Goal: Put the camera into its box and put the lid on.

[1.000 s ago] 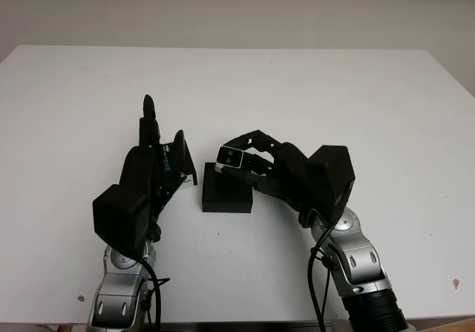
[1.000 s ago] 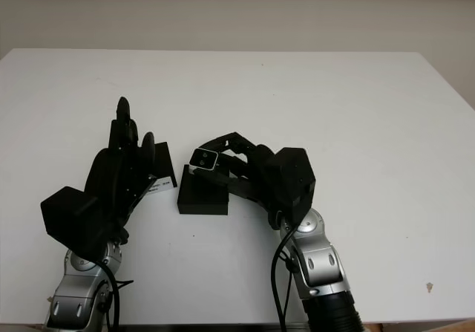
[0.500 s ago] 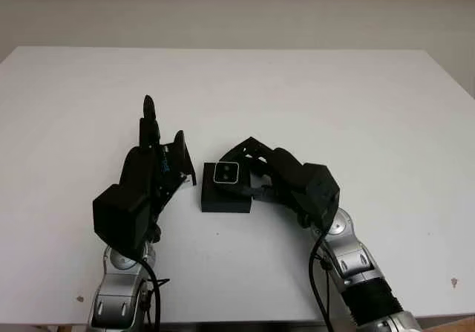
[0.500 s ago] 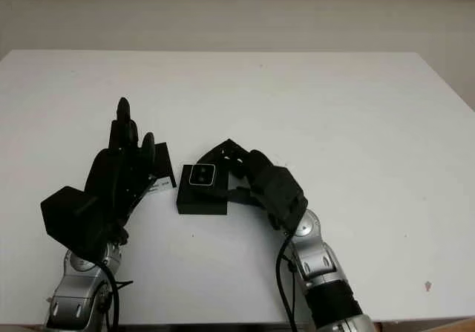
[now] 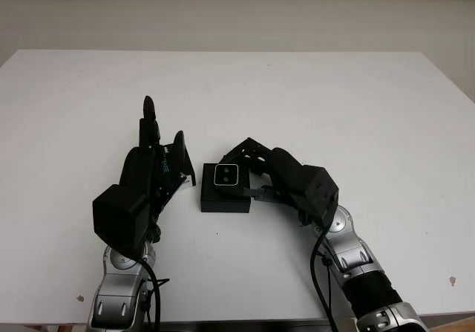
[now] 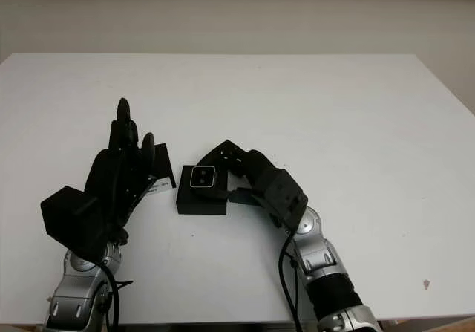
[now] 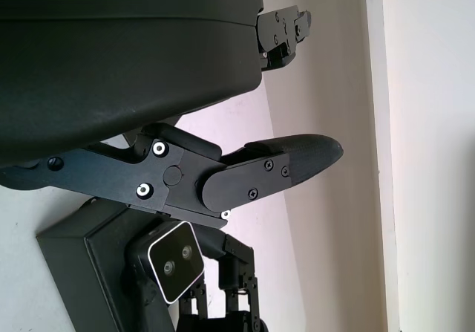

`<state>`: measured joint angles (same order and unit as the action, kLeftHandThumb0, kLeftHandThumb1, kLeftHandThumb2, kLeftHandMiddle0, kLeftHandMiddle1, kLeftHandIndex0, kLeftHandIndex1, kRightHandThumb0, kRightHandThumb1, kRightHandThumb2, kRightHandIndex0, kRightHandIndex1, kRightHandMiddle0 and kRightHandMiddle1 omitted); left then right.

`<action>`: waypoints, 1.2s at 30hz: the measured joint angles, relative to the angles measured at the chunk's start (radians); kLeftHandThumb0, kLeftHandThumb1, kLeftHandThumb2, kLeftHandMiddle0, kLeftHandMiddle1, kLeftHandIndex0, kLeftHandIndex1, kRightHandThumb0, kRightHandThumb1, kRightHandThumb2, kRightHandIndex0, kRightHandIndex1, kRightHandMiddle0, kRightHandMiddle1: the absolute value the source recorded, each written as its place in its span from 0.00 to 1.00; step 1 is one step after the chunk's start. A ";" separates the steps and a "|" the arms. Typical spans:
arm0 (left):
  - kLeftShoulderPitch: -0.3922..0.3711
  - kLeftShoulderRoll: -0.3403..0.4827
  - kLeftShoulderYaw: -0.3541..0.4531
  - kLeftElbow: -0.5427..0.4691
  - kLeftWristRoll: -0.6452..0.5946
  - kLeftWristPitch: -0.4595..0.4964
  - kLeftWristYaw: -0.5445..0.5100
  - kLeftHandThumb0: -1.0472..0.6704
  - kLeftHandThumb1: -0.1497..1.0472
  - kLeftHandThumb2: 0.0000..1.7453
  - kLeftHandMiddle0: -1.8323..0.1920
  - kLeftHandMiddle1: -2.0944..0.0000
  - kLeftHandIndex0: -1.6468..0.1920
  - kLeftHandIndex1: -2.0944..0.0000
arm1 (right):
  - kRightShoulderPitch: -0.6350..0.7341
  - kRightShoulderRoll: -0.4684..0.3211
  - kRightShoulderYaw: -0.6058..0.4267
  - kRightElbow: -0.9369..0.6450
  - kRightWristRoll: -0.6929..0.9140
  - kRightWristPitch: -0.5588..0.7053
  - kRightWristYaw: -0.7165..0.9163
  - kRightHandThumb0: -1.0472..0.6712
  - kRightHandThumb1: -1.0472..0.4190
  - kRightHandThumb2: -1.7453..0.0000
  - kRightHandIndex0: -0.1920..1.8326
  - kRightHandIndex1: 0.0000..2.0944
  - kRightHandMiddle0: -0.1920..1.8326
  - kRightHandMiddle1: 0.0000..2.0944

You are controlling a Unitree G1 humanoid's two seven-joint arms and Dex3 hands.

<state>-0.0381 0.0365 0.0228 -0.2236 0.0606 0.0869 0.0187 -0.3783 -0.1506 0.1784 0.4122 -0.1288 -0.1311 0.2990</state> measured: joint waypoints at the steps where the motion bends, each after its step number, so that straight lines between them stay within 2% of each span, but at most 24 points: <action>1: 0.001 0.000 0.000 -0.002 0.000 0.001 0.000 0.27 1.00 0.36 0.99 0.97 1.00 0.97 | 0.000 -0.001 0.001 -0.001 -0.004 0.001 0.005 0.34 0.06 0.97 0.21 0.11 0.26 0.76; 8: 0.002 0.000 0.000 -0.006 0.000 0.003 0.000 0.26 1.00 0.36 0.99 0.97 1.00 0.97 | -0.008 -0.018 0.012 -0.012 -0.022 0.013 0.037 0.34 0.06 0.97 0.21 0.09 0.26 0.74; 11: 0.002 0.000 0.000 -0.011 0.005 0.009 0.001 0.26 1.00 0.36 0.98 0.97 0.99 0.97 | -0.016 -0.035 0.028 -0.040 -0.035 0.047 0.072 0.33 0.05 0.97 0.19 0.06 0.22 0.67; 13: 0.003 0.001 0.000 -0.012 0.007 0.011 0.001 0.26 1.00 0.36 0.98 0.97 0.99 0.97 | -0.020 -0.048 0.040 -0.064 -0.051 0.071 0.093 0.31 0.05 0.97 0.17 0.04 0.16 0.50; 14: 0.003 0.001 0.000 -0.013 0.007 0.011 0.001 0.26 1.00 0.36 0.98 0.97 0.99 0.97 | -0.020 -0.057 0.047 -0.080 -0.058 0.086 0.106 0.29 0.06 0.97 0.13 0.03 0.14 0.33; 15: 0.003 0.001 0.000 -0.013 0.007 0.012 0.001 0.26 1.00 0.36 0.98 0.97 0.99 0.97 | -0.020 -0.063 0.053 -0.097 -0.064 0.102 0.118 0.29 0.07 0.97 0.11 0.02 0.14 0.24; 17: 0.004 0.002 0.000 -0.014 0.009 0.014 0.001 0.27 1.00 0.36 0.98 0.97 0.99 0.97 | -0.018 -0.072 0.065 -0.124 -0.076 0.127 0.127 0.29 0.08 0.97 0.08 0.01 0.13 0.13; 22: 0.007 0.002 0.001 -0.017 0.007 0.019 0.001 0.27 1.00 0.36 0.98 0.97 0.99 0.97 | 0.004 -0.076 0.075 -0.157 -0.092 0.131 0.116 0.27 0.09 0.97 0.05 0.01 0.11 0.08; 32: 0.007 0.005 0.001 -0.017 0.007 0.023 -0.001 0.27 1.00 0.36 0.98 0.97 0.99 0.97 | 0.040 -0.081 0.086 -0.160 -0.115 0.043 0.067 0.25 0.09 0.97 0.03 0.01 0.08 0.04; 36: 0.007 0.005 0.001 -0.018 0.003 0.026 -0.002 0.26 1.00 0.35 0.98 0.97 0.99 0.97 | 0.049 -0.091 0.085 -0.168 -0.129 0.016 0.049 0.21 0.08 0.97 0.01 0.01 0.04 0.02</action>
<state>-0.0314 0.0418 0.0242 -0.2412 0.0636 0.1129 0.0171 -0.3289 -0.2413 0.2633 0.2445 -0.2578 -0.1148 0.3477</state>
